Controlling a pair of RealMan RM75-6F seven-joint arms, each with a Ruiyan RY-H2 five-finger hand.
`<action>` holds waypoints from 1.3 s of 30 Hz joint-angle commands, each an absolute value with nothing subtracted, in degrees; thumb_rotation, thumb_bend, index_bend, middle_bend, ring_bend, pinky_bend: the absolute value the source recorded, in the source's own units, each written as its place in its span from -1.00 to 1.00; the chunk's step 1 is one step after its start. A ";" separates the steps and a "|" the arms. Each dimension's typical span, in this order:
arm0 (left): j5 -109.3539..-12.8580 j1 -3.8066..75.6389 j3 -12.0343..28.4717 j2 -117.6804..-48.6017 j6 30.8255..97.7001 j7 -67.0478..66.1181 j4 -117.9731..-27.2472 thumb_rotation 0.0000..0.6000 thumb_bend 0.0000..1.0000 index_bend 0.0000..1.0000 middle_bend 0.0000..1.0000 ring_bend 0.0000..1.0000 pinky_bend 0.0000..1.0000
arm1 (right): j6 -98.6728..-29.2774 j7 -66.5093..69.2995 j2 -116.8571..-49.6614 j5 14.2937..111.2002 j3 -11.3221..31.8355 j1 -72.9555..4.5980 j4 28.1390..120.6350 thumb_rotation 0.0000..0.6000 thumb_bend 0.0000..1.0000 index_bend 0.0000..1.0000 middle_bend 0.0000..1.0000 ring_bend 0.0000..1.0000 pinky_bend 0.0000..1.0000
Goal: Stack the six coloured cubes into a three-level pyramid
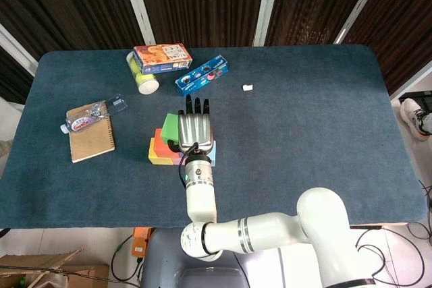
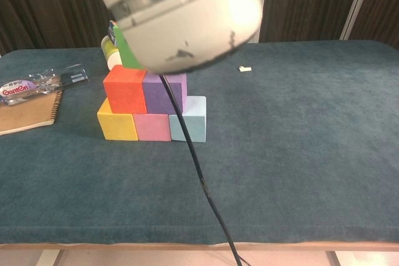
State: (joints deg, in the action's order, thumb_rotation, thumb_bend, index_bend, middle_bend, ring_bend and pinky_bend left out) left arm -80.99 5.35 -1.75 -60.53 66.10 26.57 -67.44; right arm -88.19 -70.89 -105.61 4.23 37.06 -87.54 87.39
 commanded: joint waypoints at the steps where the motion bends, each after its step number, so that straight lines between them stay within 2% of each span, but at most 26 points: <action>1: -80.87 5.42 -1.74 -60.50 65.89 26.23 -67.63 0.84 -0.87 -0.74 -0.98 -1.00 -0.85 | -86.93 -72.78 -105.05 4.96 35.49 -87.22 87.98 0.39 -0.36 -0.04 -1.00 -1.00 -1.00; 18: -80.45 5.49 -1.60 -60.60 65.47 26.02 -67.52 0.83 -0.87 -0.74 -0.98 -1.00 -0.85 | -84.87 -70.59 -104.56 4.90 37.30 -85.21 89.44 0.41 -0.36 -0.08 -1.00 -1.00 -1.00; 39: -80.26 5.49 -1.65 -60.72 64.82 26.45 -67.05 0.83 -0.87 -0.74 -0.98 -1.00 -0.85 | -81.76 -69.83 -105.17 4.84 36.37 -84.32 86.49 0.42 -0.36 -0.16 -1.00 -1.00 -1.00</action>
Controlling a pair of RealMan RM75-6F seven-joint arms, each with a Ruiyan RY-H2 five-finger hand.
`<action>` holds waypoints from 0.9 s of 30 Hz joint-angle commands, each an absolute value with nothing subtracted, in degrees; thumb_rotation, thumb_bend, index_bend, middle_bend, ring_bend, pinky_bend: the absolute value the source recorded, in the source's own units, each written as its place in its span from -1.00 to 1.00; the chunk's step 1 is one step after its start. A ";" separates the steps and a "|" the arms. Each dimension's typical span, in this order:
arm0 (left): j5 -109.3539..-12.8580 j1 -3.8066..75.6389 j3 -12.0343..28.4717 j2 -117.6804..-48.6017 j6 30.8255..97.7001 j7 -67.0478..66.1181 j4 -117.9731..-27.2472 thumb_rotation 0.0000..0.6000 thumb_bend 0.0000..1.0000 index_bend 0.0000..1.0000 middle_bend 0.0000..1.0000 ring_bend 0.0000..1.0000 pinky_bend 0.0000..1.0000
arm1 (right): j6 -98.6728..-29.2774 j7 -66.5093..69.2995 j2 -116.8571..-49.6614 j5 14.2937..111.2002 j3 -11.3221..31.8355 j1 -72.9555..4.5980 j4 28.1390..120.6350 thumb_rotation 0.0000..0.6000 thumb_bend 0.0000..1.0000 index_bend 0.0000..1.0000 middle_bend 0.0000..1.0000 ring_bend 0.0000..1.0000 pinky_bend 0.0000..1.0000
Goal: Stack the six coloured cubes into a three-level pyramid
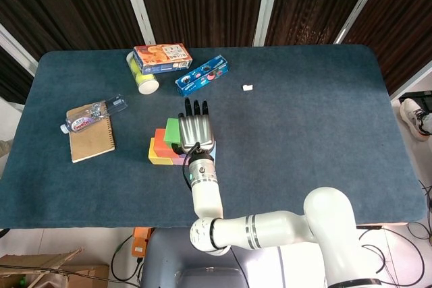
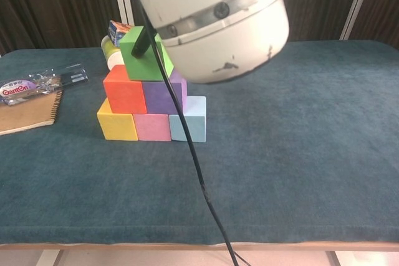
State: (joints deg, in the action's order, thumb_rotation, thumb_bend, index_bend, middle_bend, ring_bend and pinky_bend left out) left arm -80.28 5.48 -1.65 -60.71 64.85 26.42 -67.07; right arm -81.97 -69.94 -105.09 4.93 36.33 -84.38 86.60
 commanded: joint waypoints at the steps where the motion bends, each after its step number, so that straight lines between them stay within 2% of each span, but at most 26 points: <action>1: -80.25 5.46 -1.65 -60.72 64.84 26.46 -67.03 0.83 -0.87 -0.74 -0.98 -1.00 -0.85 | -81.65 -69.76 -105.19 4.79 36.43 -84.30 86.45 0.42 -0.36 -0.16 -1.00 -1.00 -1.00; 11: -80.28 5.35 -1.68 -60.72 64.90 26.56 -66.99 0.83 -0.87 -0.74 -0.98 -1.00 -0.85 | -81.35 -69.85 -105.18 4.21 36.64 -84.26 86.53 0.41 -0.36 -0.26 -1.00 -1.00 -1.00; 27: -80.25 5.42 -1.64 -60.81 64.64 26.79 -66.70 0.84 -0.87 -0.74 -0.98 -1.00 -0.85 | -80.27 -68.45 -104.43 5.42 36.53 -83.85 87.33 0.45 -0.36 -0.22 -1.00 -1.00 -1.00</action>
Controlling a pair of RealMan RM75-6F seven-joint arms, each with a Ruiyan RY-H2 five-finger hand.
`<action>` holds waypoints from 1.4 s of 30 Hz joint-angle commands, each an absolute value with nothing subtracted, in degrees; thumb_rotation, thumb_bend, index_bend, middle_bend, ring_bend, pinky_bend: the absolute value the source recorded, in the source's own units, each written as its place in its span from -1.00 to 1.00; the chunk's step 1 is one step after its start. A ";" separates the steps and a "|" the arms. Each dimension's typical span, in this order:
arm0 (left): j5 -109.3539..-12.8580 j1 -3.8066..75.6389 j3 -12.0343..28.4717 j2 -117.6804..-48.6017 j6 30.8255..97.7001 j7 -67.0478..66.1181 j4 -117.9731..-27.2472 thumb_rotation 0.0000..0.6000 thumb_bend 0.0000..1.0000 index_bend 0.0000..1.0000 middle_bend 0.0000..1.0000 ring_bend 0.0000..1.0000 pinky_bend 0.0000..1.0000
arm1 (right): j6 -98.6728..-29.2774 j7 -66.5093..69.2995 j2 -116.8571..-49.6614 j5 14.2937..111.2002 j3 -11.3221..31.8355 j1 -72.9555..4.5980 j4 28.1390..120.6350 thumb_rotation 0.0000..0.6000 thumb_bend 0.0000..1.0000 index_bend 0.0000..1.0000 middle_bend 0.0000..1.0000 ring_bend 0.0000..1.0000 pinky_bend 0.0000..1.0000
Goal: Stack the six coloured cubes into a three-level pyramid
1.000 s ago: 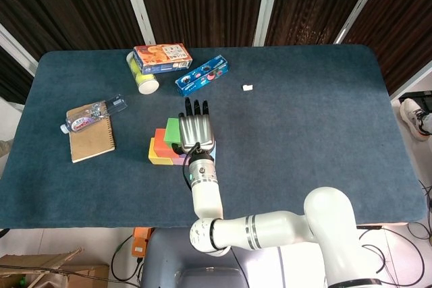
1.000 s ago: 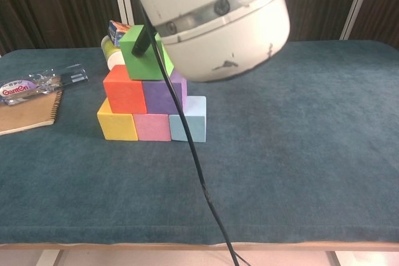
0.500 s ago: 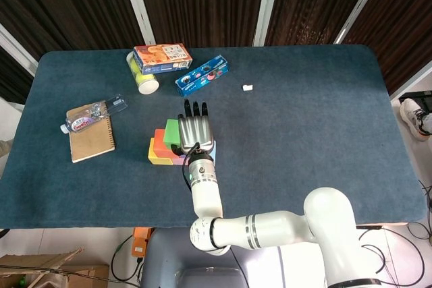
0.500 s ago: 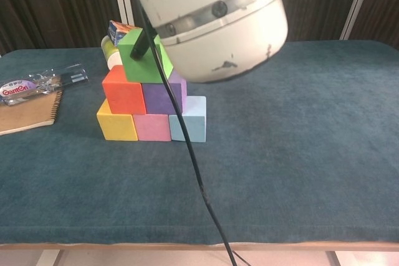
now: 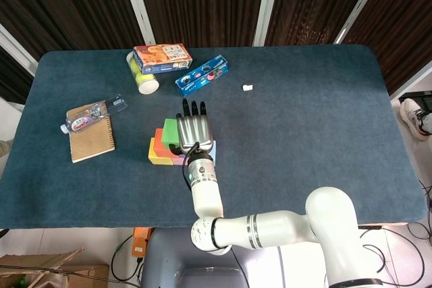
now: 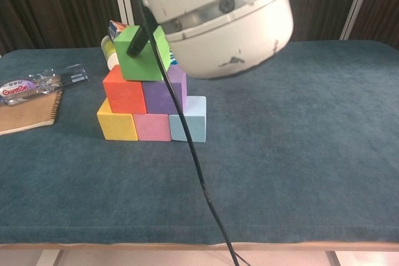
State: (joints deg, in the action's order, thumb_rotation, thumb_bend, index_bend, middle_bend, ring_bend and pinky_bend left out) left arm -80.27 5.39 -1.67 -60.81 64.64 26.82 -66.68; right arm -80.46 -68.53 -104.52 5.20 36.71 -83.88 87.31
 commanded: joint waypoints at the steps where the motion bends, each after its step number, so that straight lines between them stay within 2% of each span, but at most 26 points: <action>1: -80.25 5.41 -1.63 -60.81 64.65 26.78 -66.72 0.84 -0.87 -0.74 -0.98 -1.00 -0.85 | -80.22 -68.44 -104.43 5.50 36.44 -83.87 87.29 0.45 -0.36 -0.22 -1.00 -1.00 -1.00; 18: -80.07 5.70 -1.54 -61.01 63.96 27.09 -66.29 0.83 -0.87 -0.74 -0.98 -1.00 -0.85 | -78.46 -68.46 -103.94 4.84 35.58 -83.56 86.46 0.45 -0.36 -0.24 -1.00 -1.00 -1.00; 35: -79.98 5.72 -1.44 -61.15 63.82 27.58 -65.77 0.83 -0.87 -0.74 -0.98 -1.00 -0.85 | -77.45 -68.59 -103.27 2.77 35.53 -83.39 86.69 0.45 -0.36 -0.63 -1.00 -1.00 -1.00; 42: -80.05 5.68 -1.41 -61.03 64.04 27.39 -66.03 0.84 -0.87 -0.74 -0.98 -1.00 -0.85 | -77.65 -68.25 -102.57 1.99 35.91 -83.17 88.18 0.45 -0.36 -0.70 -1.00 -1.00 -1.00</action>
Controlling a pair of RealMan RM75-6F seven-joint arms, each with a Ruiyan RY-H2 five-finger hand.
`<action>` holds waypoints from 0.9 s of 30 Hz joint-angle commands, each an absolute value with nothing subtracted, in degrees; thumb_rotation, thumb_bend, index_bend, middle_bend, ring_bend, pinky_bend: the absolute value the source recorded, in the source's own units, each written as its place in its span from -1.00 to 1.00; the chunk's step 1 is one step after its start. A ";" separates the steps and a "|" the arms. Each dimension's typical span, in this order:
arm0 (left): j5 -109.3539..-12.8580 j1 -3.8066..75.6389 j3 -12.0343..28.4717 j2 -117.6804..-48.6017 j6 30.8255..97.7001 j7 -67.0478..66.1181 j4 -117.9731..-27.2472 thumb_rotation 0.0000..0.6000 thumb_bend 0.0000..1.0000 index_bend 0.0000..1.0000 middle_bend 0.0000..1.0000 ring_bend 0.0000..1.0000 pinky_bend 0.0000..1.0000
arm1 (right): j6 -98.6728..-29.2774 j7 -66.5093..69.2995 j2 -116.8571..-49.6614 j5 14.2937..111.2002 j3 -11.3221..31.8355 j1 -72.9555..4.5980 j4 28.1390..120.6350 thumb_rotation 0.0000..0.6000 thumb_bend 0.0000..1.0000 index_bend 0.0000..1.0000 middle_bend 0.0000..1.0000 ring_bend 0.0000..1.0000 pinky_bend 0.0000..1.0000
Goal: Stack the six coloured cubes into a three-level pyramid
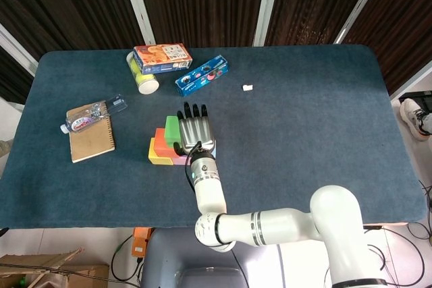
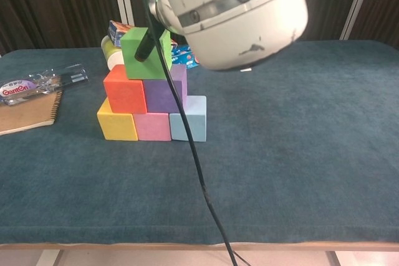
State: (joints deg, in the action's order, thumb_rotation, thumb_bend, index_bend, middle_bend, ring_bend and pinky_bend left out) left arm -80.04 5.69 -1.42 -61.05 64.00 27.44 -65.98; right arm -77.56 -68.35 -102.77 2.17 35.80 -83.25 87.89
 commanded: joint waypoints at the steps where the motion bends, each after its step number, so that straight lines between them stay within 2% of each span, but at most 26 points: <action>1: -80.05 5.68 -1.41 -61.02 64.05 27.31 -66.09 0.83 -0.87 -0.74 -0.98 -1.00 -0.85 | -77.70 -68.22 -102.40 1.79 35.99 -83.11 88.45 0.45 -0.36 -0.71 -1.00 -1.00 -1.00; 14: -79.94 5.63 -1.30 -60.61 64.40 26.53 -67.03 0.83 -0.87 -0.74 -0.98 -1.00 -0.85 | -78.43 -67.69 -100.38 0.73 36.11 -82.52 91.62 0.45 -0.37 -0.75 -1.00 -1.00 -1.00; 20: -80.25 5.33 -0.85 -59.71 66.28 26.37 -68.37 0.84 -0.87 -0.74 -0.98 -1.00 -0.85 | -79.54 -66.40 -96.82 1.85 35.53 -80.14 96.84 0.45 -0.54 -0.78 -1.00 -1.00 -1.00; 27: -80.52 5.25 -0.93 -59.90 66.79 25.75 -69.67 0.83 -0.87 -0.74 -0.98 -1.00 -0.85 | -78.56 -63.93 -91.69 3.05 34.21 -76.25 104.61 0.45 -0.63 -0.81 -1.00 -1.00 -1.00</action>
